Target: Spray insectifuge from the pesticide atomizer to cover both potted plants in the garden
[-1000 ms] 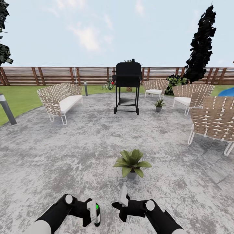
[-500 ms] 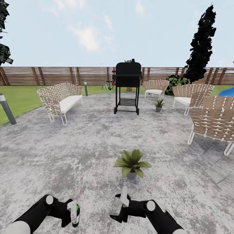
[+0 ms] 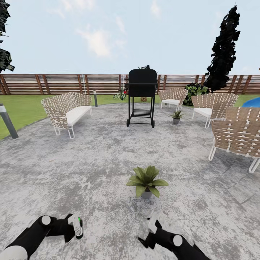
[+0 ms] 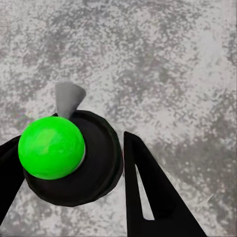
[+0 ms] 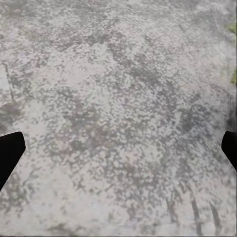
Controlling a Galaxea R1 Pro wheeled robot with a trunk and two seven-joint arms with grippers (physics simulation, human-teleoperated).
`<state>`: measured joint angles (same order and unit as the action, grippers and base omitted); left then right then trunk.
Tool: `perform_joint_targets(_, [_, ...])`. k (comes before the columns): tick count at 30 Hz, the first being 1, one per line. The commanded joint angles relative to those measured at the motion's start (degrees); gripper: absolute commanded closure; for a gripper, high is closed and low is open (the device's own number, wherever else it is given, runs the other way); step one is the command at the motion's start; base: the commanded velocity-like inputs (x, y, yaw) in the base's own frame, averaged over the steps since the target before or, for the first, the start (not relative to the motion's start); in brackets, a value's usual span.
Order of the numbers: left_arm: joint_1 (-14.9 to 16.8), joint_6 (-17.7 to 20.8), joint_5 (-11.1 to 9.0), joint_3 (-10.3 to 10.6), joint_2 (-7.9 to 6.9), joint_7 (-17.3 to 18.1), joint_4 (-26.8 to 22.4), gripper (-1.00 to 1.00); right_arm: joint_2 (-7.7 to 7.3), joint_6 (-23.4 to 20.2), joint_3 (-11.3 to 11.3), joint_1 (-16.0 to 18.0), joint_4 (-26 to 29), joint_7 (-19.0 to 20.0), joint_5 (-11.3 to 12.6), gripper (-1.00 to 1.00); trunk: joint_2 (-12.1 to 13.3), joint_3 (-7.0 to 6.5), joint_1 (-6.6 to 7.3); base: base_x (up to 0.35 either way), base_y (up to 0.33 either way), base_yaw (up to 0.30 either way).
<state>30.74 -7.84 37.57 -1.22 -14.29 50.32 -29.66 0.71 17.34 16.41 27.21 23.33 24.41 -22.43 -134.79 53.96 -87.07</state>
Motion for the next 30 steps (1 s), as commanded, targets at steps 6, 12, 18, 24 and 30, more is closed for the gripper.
perform_joint_targets(6, [0.09,1.35,-0.08,-7.84,1.79,-1.06,-0.11,1.0,0.39,0.43,-0.06,0.04,-12.47,-21.0,2.21,-1.0,-0.02,0.05,0.01,0.0,0.0,0.0])
perform_joint_targets(12, [0.4,11.56,-0.32,-10.02,5.29,-2.09,-0.74,1.0,0.62,0.56,-0.06,-0.14,-18.66,-29.57,15.34,-1.0,-0.02,0.05,0.01,0.0,0.0,0.0])
perform_joint_targets(18, [0.91,20.4,-0.38,-10.09,9.21,-4.23,-0.96,1.0,0.3,0.72,-0.06,-0.33,-19.71,-30.8,25.56,-1.0,-0.02,0.05,0.01,0.0,0.0,0.0])
perform_joint_targets(24, [4.77,35.21,-0.31,-9.7,12.16,-4.44,-1.08,1.0,0.46,0.68,0.02,-0.4,-20.01,-36.63,26.81,-1.0,-0.02,0.05,0.01,0.0,0.0,0.0])
perform_joint_targets(30, [6.98,44.0,0.1,-8.86,13.15,-4.44,-1.02,1.0,0.34,0.75,-0.06,-0.4,-19.74,-36.83,26.83,-1.0,-0.02,0.05,0.01,0.0,0.0,0.0])
